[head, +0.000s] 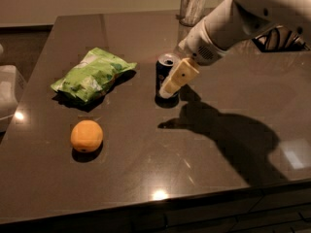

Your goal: Move pepsi can near green rice chip bag

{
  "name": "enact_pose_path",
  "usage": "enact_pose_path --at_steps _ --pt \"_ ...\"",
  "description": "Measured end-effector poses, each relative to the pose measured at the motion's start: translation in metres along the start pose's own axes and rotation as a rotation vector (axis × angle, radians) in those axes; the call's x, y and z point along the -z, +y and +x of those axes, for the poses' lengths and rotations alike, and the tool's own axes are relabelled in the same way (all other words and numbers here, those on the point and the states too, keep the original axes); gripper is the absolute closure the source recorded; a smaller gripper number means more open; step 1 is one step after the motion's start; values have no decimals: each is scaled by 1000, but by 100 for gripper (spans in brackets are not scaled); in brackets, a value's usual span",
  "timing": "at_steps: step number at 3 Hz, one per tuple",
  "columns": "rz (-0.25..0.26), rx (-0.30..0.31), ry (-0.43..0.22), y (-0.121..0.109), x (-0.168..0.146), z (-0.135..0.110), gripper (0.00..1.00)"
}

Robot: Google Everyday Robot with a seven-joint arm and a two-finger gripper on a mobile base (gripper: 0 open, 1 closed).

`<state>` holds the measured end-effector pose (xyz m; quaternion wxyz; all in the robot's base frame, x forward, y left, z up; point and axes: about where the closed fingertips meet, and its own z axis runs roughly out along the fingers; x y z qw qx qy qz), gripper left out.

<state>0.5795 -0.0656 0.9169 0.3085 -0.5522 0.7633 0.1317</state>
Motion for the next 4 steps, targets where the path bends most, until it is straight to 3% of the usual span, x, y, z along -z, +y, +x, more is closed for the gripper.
enact_pose_path --at_steps 1,3,4 --pt "-22 -2 -6 1 -10 -9 17" --pt "-53 6 -9 0 -18 -23 64" --pt "-71 23 -6 -2 -26 -42 87"
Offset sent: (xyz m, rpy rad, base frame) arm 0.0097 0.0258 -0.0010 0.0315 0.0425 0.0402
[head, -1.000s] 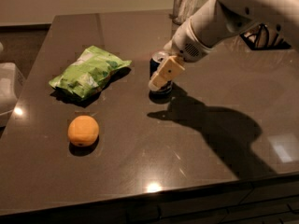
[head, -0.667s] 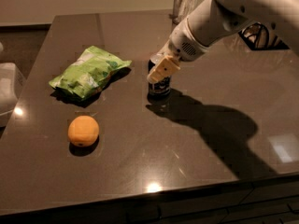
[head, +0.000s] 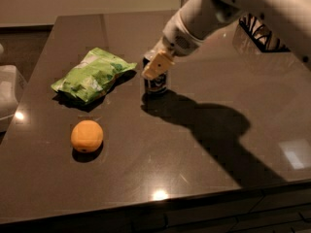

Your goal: Move pepsi can near green rice chip bag

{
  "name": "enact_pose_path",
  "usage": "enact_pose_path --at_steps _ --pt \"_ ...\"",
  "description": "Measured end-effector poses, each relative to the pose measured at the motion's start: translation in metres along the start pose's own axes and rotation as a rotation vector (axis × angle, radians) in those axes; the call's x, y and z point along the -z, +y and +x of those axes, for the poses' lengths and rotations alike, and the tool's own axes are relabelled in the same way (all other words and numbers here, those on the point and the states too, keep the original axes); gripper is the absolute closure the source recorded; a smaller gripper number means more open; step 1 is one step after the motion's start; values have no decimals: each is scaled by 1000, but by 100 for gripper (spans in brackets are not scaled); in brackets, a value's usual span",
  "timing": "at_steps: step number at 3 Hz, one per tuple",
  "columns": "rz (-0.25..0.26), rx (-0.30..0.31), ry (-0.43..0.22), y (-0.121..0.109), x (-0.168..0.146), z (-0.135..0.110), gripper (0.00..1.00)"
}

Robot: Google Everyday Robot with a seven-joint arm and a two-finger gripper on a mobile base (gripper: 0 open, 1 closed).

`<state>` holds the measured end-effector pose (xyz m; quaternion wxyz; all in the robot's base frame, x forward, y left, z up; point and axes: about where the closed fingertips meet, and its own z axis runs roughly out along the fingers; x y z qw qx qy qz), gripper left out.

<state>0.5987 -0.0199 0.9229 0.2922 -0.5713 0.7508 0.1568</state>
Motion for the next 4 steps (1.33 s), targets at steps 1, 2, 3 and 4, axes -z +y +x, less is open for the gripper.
enact_pose_path --at_steps 1,2,3,4 --pt "-24 27 -10 -1 -14 -25 100" --pt "-55 48 -31 3 -31 -46 100" --pt "-59 56 -50 6 -38 -53 100" --pt "-25 74 -62 9 -44 -58 83"
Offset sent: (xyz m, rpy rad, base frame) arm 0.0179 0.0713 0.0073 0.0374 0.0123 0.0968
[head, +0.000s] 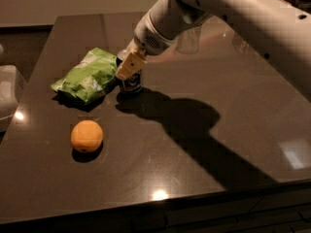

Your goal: Move pepsi can near green rice chip bag

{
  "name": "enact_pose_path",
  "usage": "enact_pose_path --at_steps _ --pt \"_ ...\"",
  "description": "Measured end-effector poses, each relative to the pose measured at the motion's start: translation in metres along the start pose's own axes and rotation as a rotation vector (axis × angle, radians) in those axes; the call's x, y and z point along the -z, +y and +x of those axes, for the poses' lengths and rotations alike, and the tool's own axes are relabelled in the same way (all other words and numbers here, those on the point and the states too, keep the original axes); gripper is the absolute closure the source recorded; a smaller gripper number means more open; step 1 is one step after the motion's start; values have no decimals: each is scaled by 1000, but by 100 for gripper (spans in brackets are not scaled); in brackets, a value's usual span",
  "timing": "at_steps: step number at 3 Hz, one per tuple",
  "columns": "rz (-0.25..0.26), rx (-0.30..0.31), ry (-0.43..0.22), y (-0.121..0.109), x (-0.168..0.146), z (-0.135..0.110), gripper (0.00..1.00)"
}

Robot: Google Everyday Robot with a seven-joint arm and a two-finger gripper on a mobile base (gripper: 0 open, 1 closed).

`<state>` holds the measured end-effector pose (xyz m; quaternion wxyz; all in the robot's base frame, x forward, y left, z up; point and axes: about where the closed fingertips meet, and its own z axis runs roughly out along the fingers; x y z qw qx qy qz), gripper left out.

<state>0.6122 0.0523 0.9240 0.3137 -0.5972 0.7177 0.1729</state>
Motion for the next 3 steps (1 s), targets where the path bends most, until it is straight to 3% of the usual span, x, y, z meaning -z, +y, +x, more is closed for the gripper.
enact_pose_path --at_steps 2,3 --pt "16 18 -8 3 -16 -5 36" --pt "12 20 -8 5 -18 -6 5"
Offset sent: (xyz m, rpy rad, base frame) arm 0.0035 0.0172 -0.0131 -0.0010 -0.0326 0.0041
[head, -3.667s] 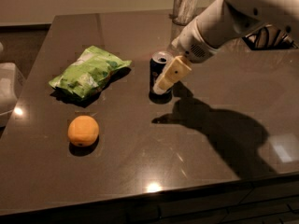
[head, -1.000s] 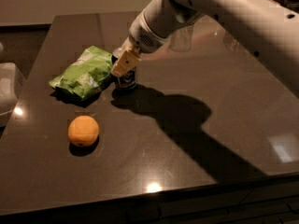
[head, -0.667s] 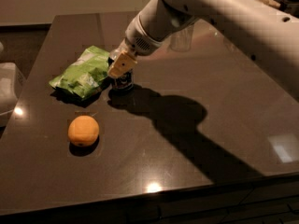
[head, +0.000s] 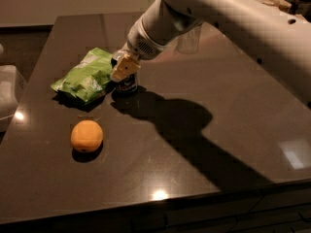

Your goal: Move pepsi can near green rice chip bag

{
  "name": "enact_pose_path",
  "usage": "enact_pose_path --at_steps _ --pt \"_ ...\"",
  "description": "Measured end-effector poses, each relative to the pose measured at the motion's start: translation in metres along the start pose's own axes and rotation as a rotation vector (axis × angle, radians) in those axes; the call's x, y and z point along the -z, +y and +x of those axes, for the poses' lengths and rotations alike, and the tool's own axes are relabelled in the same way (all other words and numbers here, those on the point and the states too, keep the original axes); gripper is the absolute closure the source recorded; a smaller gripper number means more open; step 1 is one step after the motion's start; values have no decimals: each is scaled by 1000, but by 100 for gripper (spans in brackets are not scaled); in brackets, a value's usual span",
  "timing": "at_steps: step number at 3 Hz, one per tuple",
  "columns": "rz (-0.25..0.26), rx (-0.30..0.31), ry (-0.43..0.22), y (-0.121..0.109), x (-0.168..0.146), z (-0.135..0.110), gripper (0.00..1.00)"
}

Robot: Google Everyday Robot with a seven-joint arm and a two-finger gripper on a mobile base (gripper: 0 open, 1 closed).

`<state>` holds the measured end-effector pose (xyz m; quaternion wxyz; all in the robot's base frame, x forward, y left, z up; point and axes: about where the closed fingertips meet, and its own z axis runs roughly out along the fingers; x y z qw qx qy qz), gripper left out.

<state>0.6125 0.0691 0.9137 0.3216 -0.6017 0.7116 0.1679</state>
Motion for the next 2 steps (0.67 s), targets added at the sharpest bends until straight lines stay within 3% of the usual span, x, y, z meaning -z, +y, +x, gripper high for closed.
enact_pose_path --at_steps 2 --pt "-2 1 0 1 -1 0 0"
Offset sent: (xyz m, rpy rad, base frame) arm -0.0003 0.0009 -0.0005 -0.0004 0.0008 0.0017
